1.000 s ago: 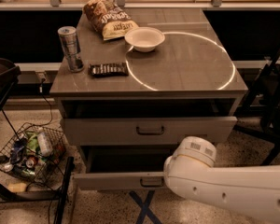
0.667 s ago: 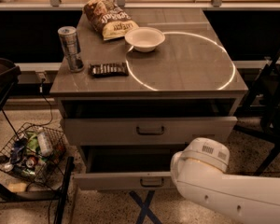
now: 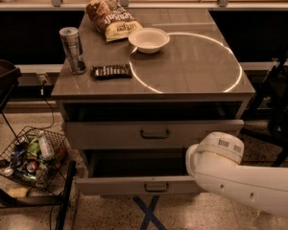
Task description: Open middle drawer
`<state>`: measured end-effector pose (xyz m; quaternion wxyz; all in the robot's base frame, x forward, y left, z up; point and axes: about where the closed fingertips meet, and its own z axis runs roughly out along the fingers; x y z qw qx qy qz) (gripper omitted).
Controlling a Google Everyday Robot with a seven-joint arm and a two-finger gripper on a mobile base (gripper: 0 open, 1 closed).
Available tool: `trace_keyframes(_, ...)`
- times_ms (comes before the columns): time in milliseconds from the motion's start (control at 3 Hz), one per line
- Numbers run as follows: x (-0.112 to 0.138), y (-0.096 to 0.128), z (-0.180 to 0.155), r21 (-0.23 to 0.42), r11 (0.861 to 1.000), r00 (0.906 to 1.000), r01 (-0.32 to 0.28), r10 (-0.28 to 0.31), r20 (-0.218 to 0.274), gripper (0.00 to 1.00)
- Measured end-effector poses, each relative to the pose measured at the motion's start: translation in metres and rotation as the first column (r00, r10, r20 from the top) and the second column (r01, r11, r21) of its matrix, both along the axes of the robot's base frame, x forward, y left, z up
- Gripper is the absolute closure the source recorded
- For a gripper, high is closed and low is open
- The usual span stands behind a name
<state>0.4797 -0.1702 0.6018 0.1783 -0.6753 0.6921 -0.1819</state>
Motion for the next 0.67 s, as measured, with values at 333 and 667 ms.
trace_keyframes(333, 0.020, -0.017, -0.032, -0.008, 1.000, 0.9992, 0.018, -0.018, -0.035, 1.00)
trace_keyframes(667, 0.026, -0.027, -0.055, -0.004, 0.999, 0.9973, 0.037, -0.037, -0.064, 1.00)
